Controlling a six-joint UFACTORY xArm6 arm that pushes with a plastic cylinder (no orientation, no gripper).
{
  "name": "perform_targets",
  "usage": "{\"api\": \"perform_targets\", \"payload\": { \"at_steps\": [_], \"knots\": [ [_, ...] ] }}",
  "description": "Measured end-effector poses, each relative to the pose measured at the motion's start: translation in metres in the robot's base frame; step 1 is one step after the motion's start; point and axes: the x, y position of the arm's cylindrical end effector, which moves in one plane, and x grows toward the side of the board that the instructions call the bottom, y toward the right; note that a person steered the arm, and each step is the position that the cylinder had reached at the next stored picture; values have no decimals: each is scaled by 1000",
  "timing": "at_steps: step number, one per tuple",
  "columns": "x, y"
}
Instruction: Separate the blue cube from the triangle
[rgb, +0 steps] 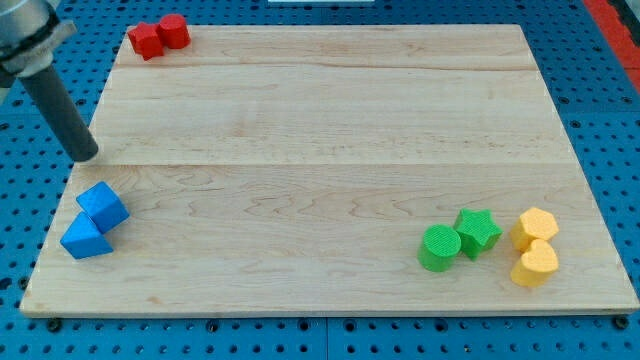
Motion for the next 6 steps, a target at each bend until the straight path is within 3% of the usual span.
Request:
{"api": "perform_targets", "payload": {
  "at_steps": [2, 3, 4, 5, 6],
  "knots": [
    [66, -1],
    [67, 59],
    [64, 80],
    [53, 57],
    [55, 165]
  ]
}}
